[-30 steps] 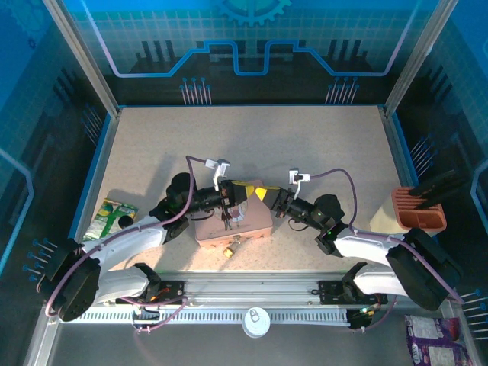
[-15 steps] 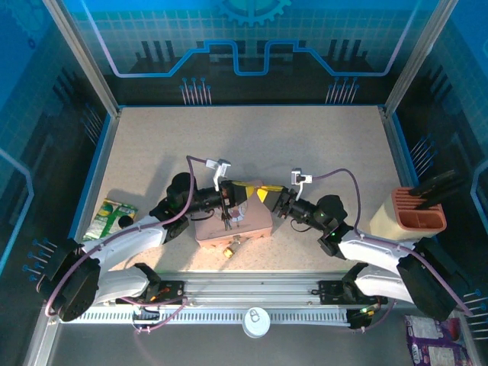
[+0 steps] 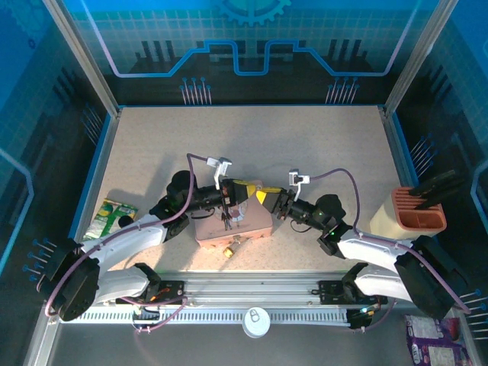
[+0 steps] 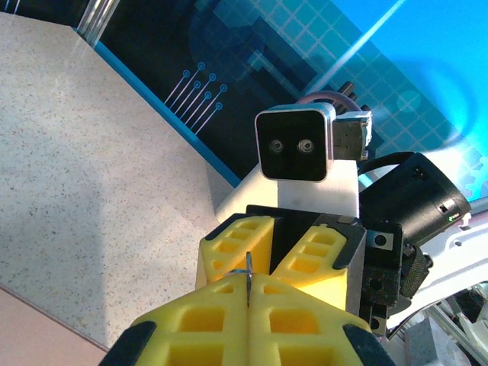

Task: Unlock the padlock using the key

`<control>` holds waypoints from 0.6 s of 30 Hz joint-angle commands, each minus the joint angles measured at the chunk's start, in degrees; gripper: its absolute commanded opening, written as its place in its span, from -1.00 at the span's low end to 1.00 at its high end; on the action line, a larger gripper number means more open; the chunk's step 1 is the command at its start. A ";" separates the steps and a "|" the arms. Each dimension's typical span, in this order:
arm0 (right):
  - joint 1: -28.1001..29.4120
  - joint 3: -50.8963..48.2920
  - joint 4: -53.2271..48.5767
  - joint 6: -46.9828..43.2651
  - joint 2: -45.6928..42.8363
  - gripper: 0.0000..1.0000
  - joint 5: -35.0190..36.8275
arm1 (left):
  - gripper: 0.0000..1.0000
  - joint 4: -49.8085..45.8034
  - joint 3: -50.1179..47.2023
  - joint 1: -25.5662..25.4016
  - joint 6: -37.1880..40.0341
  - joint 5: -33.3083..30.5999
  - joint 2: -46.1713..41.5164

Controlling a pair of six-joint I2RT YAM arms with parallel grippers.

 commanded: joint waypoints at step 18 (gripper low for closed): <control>-1.02 1.63 0.96 -0.94 -1.32 -0.65 -0.11 | -1.00 -2.35 2.01 -1.36 2.73 1.90 0.57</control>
